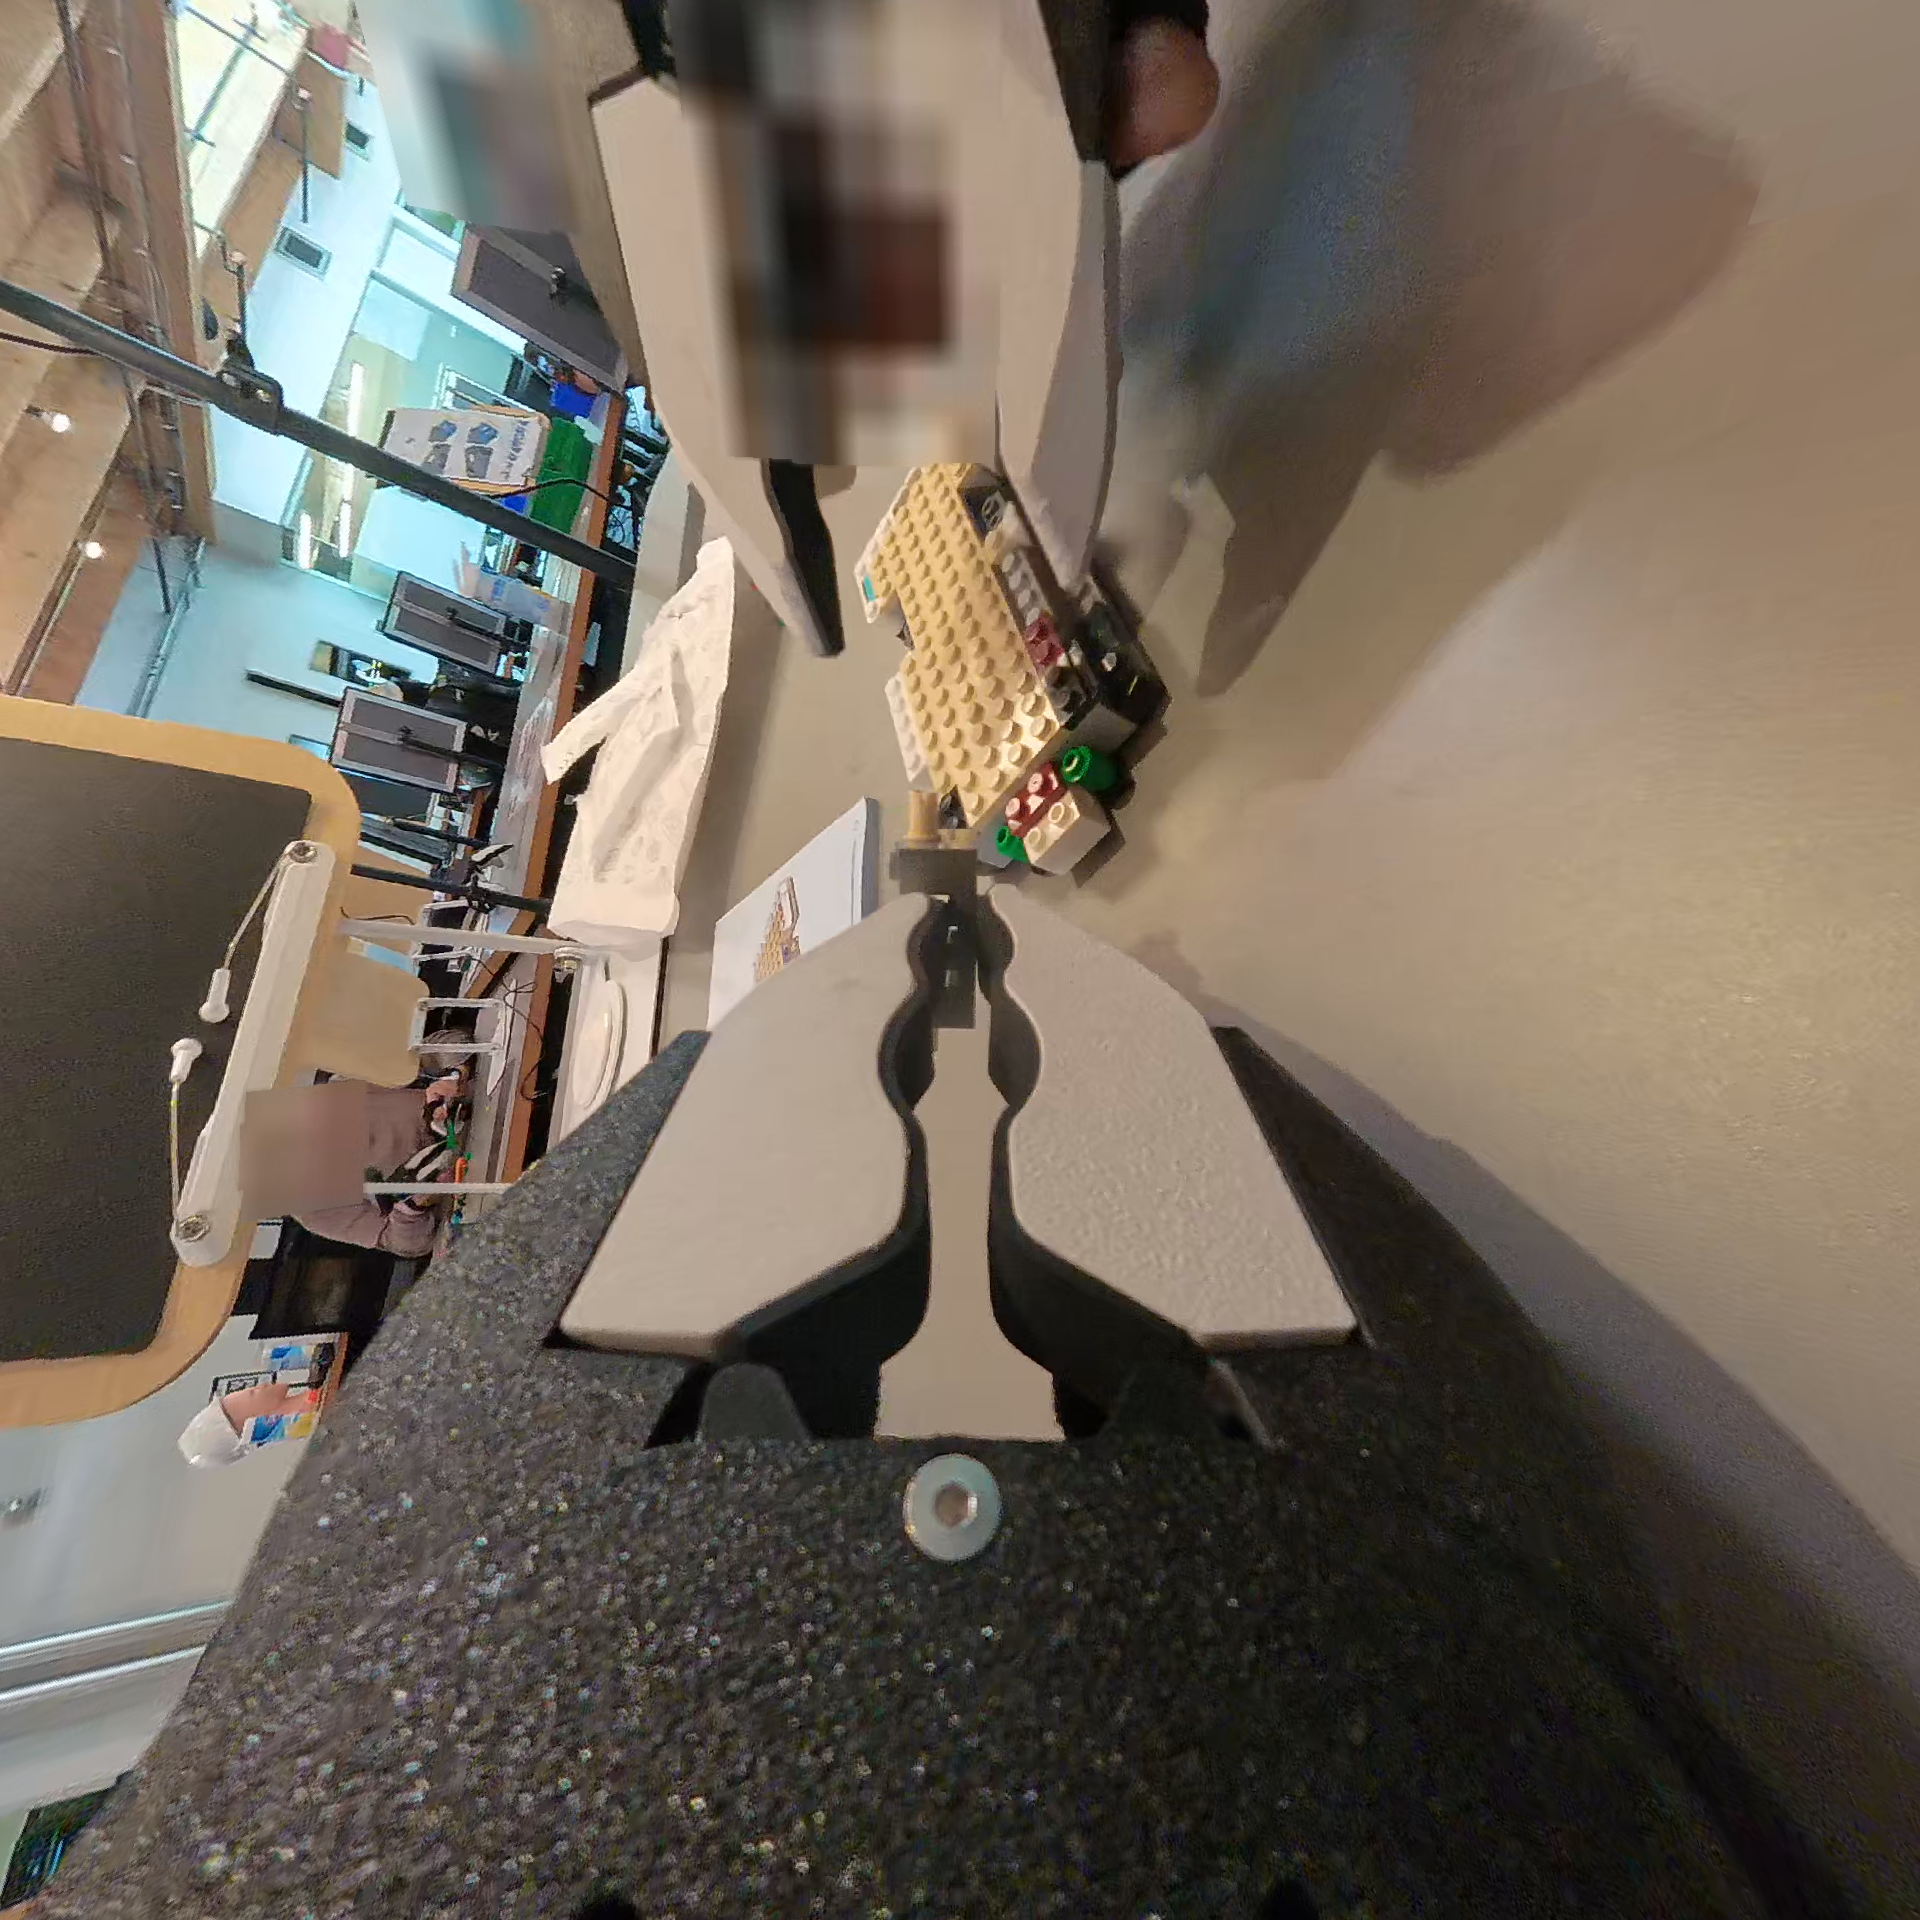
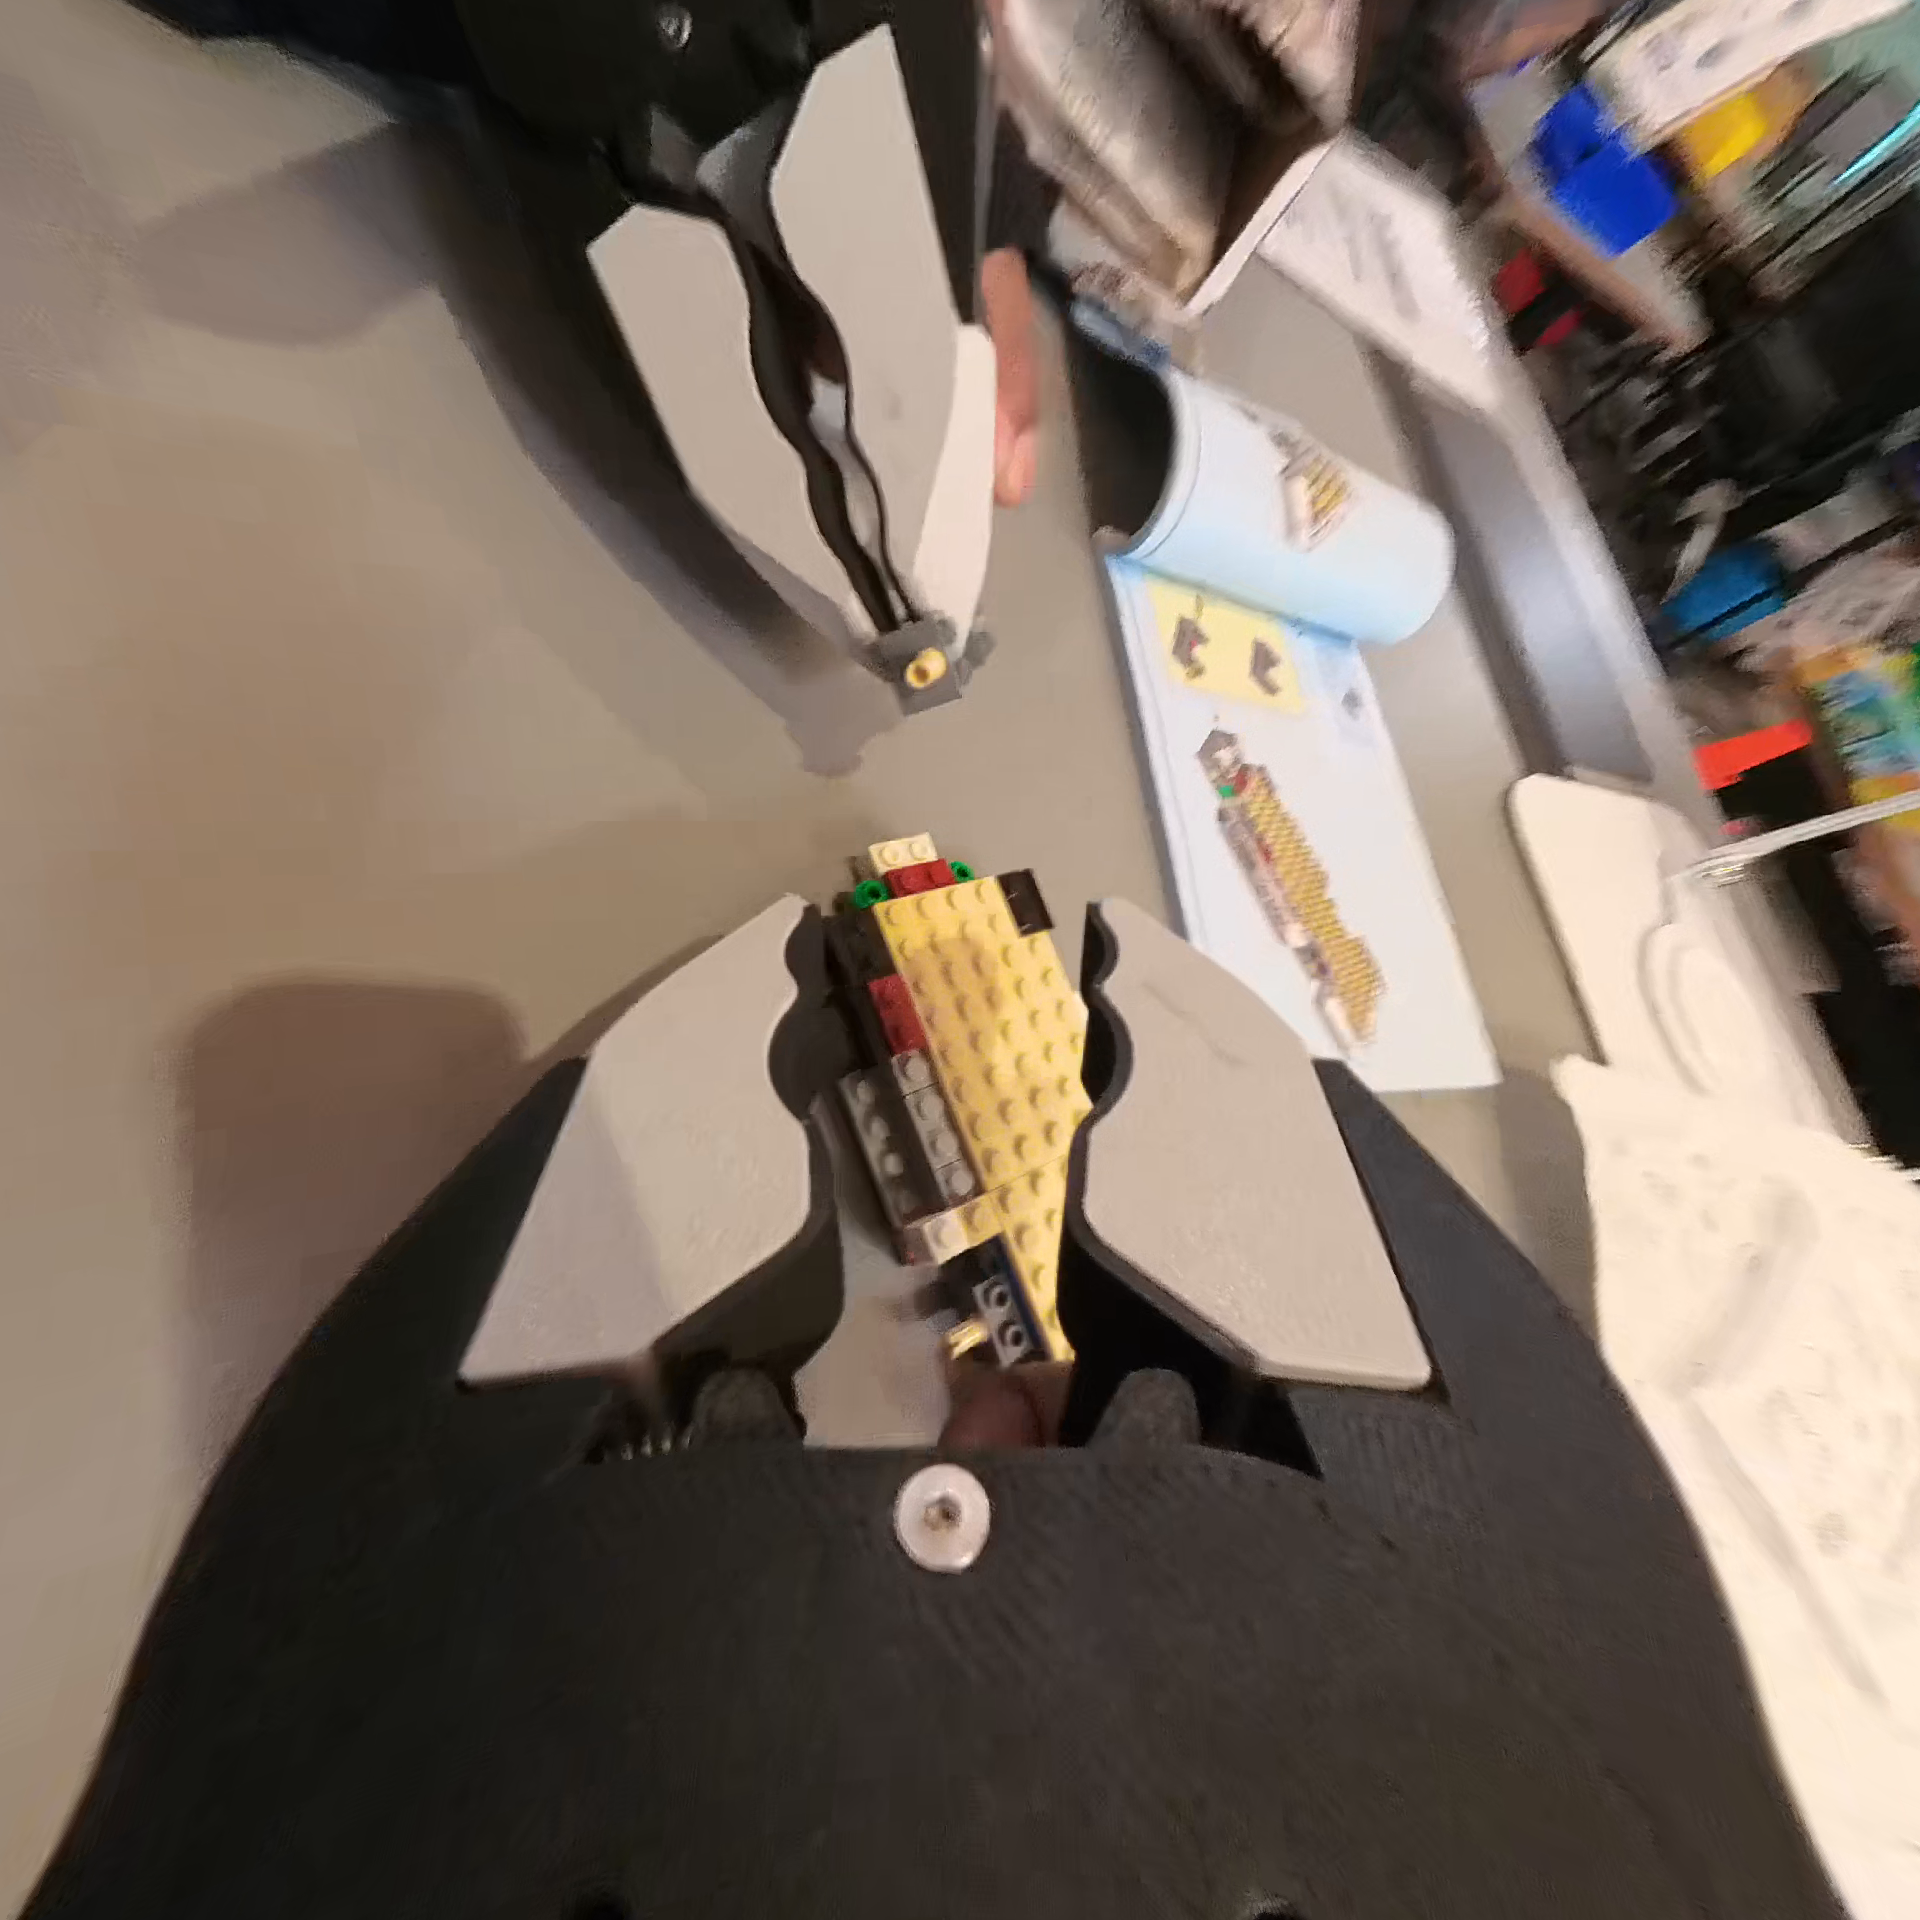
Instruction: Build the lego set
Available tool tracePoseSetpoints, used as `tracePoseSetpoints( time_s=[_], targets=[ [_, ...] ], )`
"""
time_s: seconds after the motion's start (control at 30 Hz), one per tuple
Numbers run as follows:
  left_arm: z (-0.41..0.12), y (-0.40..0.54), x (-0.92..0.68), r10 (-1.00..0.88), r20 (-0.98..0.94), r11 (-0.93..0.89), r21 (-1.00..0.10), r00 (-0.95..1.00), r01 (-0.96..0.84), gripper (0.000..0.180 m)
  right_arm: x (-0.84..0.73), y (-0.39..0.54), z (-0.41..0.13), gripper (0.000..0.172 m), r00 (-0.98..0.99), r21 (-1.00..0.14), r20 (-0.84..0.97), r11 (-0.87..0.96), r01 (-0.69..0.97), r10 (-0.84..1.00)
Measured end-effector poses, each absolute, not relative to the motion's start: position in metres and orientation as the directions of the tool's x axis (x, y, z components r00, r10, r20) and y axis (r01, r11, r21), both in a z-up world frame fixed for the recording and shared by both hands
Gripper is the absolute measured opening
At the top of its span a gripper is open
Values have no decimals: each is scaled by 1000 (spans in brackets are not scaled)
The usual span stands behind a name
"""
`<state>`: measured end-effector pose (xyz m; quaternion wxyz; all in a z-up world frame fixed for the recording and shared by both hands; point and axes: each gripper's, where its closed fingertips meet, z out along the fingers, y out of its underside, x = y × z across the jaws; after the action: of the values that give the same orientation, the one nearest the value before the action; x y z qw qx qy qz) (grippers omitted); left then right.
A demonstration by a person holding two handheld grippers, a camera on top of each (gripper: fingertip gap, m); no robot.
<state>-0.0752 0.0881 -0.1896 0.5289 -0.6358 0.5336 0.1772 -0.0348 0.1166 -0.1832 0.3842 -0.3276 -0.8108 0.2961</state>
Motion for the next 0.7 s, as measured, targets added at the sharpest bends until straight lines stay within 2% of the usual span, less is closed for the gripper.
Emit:
tracePoseSetpoints(
  time_s=[0.13, 0.3, 0.4, 0.7],
  targets=[
    [-195, 89, -72, -508, -781, 131, -486, 362, -864, 5, -32, 121, -186, 54, -562, -703, 320, 589, 398, 762],
    [-198, 88, -70, -510, -794, 141, -457, 331, -878, 5, -24, 122, -204, 69, -681, -581, 208, 649, 492, 702],
    [-200, 86, -65, -512, -801, 154, -439, 309, -885, 5, -29, 119, -210, 77, -721, -527, 203, 694, 490, 663],
    [-201, 82, -57, -516, -813, 175, -409, 271, -895, 5, -42, 122, -223, 81, -796, -428, 164, 769, 475, 583]
  ],
)
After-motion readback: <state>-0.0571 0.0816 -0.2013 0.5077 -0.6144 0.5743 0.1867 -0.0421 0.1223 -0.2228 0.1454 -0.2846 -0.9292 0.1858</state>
